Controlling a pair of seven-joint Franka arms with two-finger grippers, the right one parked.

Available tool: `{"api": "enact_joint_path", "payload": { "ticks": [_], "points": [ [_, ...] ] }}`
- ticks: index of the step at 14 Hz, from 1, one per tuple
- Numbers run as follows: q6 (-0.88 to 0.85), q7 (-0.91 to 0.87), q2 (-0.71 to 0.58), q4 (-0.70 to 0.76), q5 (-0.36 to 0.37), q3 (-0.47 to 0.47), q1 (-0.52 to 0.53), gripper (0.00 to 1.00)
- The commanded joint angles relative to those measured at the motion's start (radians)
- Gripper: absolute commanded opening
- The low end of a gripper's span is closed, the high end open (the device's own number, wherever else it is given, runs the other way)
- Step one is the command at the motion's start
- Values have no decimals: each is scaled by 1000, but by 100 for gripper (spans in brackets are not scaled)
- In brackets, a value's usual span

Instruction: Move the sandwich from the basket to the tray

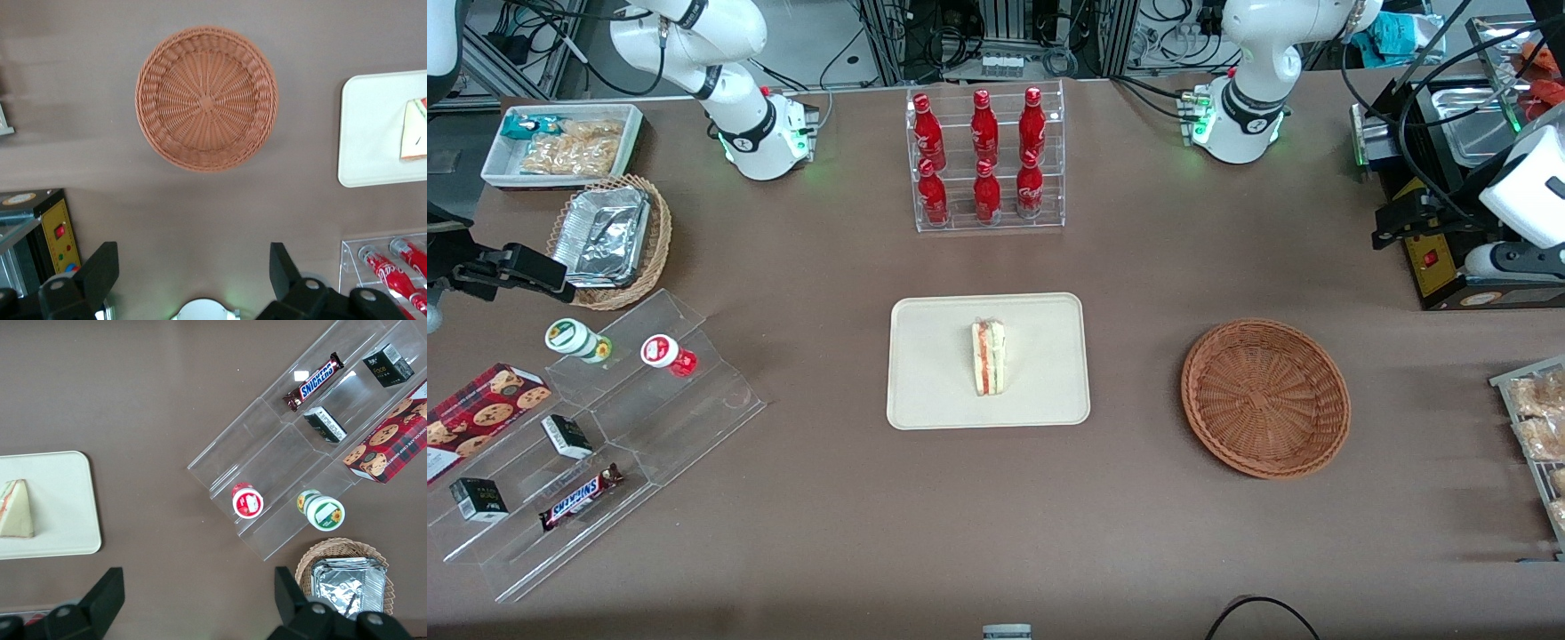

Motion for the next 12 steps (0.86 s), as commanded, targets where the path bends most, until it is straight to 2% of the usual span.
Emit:
{"api": "enact_joint_path", "payload": {
  "ticks": [1, 3, 6, 12],
  "points": [
    [23, -3, 6, 19, -4, -7, 5, 100],
    [21, -52, 5, 17, 11, -7, 2, 100],
    [11, -169, 3, 11, 77, -15, -6, 100],
    [9, -177, 5, 11, 75, -15, -6, 100]
  ]
}}
